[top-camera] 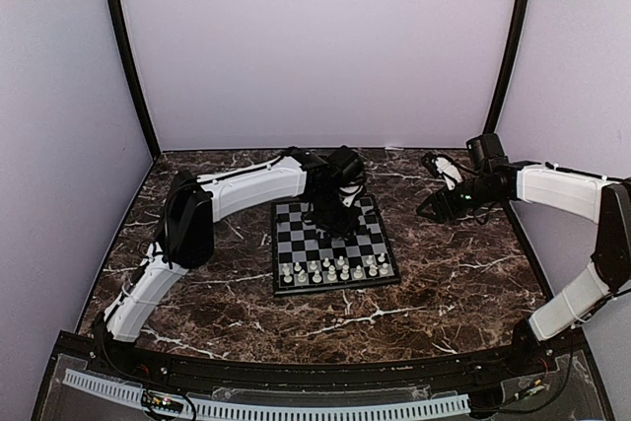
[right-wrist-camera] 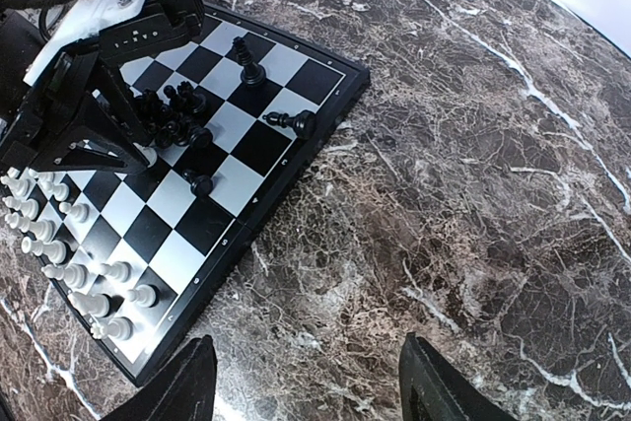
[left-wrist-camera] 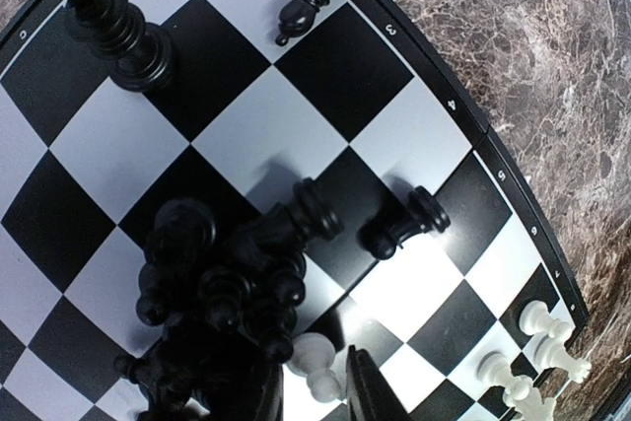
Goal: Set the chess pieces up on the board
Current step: Pick up the pawn from the chessboard, then place the pawn at f2.
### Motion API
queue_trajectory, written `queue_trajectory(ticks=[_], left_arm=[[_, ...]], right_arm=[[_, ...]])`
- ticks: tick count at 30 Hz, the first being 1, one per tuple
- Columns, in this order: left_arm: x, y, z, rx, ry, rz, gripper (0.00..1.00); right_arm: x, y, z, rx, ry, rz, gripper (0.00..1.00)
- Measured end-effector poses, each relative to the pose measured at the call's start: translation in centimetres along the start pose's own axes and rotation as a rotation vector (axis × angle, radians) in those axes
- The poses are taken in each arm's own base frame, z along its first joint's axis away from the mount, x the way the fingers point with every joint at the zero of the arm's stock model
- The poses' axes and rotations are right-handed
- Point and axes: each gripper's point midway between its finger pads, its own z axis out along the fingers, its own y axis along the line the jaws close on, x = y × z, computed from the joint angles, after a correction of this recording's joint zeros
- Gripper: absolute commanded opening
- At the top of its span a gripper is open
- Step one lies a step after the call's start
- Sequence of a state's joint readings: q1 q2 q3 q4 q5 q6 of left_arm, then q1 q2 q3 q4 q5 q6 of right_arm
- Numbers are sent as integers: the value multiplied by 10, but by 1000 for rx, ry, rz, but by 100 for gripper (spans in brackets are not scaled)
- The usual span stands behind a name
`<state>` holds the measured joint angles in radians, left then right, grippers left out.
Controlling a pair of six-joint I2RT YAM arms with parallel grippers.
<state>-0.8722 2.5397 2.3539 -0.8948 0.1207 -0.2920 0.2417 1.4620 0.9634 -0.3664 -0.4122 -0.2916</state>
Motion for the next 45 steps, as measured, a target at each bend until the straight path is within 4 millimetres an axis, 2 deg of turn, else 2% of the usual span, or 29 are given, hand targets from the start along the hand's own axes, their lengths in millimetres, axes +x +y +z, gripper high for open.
queue_trajectory(ticks=[3, 8, 17, 25, 30, 36, 45], left_arm=[[0, 0, 1, 1, 1, 0, 24], [-1, 0, 1, 2, -3, 1, 15], [-10, -4, -2, 13, -34, 6, 8], [-9, -4, -3, 16, -31, 16, 7], [2, -8, -12, 18, -5, 32, 7], [10, -31, -21, 53, 5, 71, 7], [34, -51, -12, 83, 73, 98, 6]], right_arm=[[0, 0, 0, -1, 0, 0, 65], [0, 1, 0, -3, -1, -1, 65], [0, 1, 0, -3, -1, -1, 65], [0, 1, 0, -4, -2, -1, 65], [0, 1, 0, -6, -2, -2, 65], [0, 1, 0, -7, -2, -2, 65], [0, 2, 0, -11, -3, -2, 65]])
